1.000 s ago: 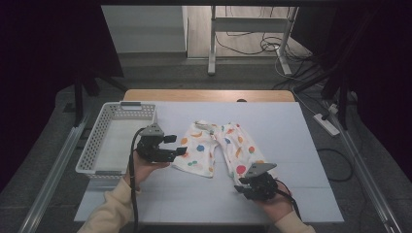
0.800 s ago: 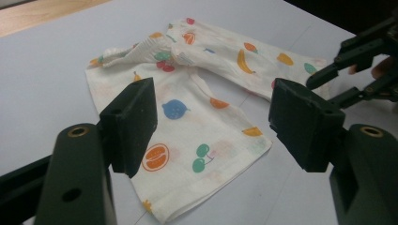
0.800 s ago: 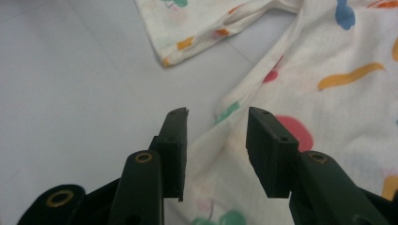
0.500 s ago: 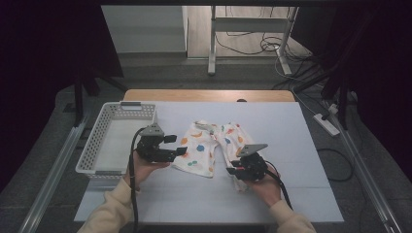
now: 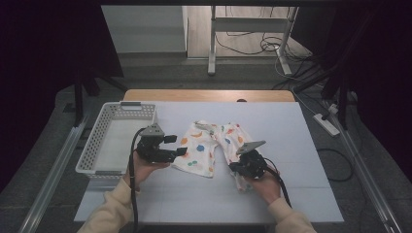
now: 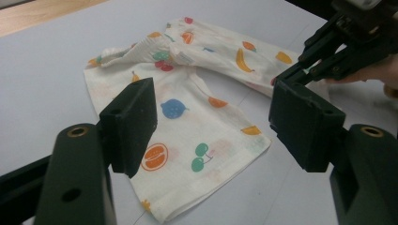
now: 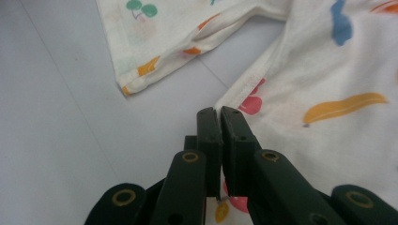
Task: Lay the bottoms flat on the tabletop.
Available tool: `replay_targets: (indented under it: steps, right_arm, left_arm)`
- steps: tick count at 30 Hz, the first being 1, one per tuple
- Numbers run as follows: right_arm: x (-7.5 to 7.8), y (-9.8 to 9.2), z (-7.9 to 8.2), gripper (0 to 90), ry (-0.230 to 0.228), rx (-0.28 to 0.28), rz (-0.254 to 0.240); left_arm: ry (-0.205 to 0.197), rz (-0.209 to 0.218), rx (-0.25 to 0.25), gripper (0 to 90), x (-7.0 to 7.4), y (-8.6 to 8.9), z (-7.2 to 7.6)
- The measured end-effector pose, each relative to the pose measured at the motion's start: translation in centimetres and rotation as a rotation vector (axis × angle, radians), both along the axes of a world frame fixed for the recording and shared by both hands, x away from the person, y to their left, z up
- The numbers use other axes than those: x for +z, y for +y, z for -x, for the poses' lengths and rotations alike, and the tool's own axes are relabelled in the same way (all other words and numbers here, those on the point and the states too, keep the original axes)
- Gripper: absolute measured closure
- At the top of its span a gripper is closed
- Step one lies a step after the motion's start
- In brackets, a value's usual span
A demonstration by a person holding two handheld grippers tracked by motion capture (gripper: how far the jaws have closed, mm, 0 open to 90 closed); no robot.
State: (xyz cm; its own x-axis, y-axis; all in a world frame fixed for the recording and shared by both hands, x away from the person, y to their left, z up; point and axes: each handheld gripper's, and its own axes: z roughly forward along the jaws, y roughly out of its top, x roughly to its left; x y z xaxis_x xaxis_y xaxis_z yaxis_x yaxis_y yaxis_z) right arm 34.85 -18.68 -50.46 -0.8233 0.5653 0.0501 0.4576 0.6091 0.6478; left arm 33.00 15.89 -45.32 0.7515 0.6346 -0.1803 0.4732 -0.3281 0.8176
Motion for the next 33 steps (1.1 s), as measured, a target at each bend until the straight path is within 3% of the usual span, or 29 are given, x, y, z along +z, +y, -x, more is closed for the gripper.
replay_targets:
  steps: [3, 6, 12, 15, 18, 21, 26, 33]
  right_arm:
    - [0.1, -0.9, 0.0, 85.8, -0.004, -0.013, -0.01]
    - [-0.4, -1.5, -0.2, 84.7, 0.026, -0.013, -0.028]
    - [-1.1, -0.6, -0.1, 81.5, 0.026, 0.017, -0.026]
    - [-1.1, -0.2, 0.1, 69.3, -0.002, 0.012, -0.002]
    - [-0.2, 0.0, 0.5, 63.2, -0.036, 0.005, -0.04]
    - [0.3, 0.7, 1.0, 59.0, -0.063, 0.04, -0.075]
    - [0.3, 2.5, 1.5, 55.3, -0.078, 0.105, -0.076]
    - [-0.2, 5.0, 1.3, 53.2, -0.062, 0.167, -0.076]
  left_arm:
    - [-0.001, 0.0, 0.001, 32.1, 0.0, 0.1, 0.0]
    - [-0.003, -0.001, 0.001, 32.1, 0.0, 0.0, 0.0]
    - [-0.001, -0.003, -0.001, 32.0, 0.0, -0.1, 0.0]
    - [-0.004, -0.002, 0.001, 32.0, 0.0, 0.0, 0.0]
    - [-0.005, 0.002, 0.006, 32.0, 0.1, 0.1, 0.0]
    - [-0.007, 0.001, 0.006, 32.0, 0.1, 0.1, 0.0]
    - [-0.006, -0.001, 0.002, 32.0, 0.1, 0.0, 0.0]
    - [-0.003, 0.0, 0.003, 32.0, 0.0, 0.0, 0.0]
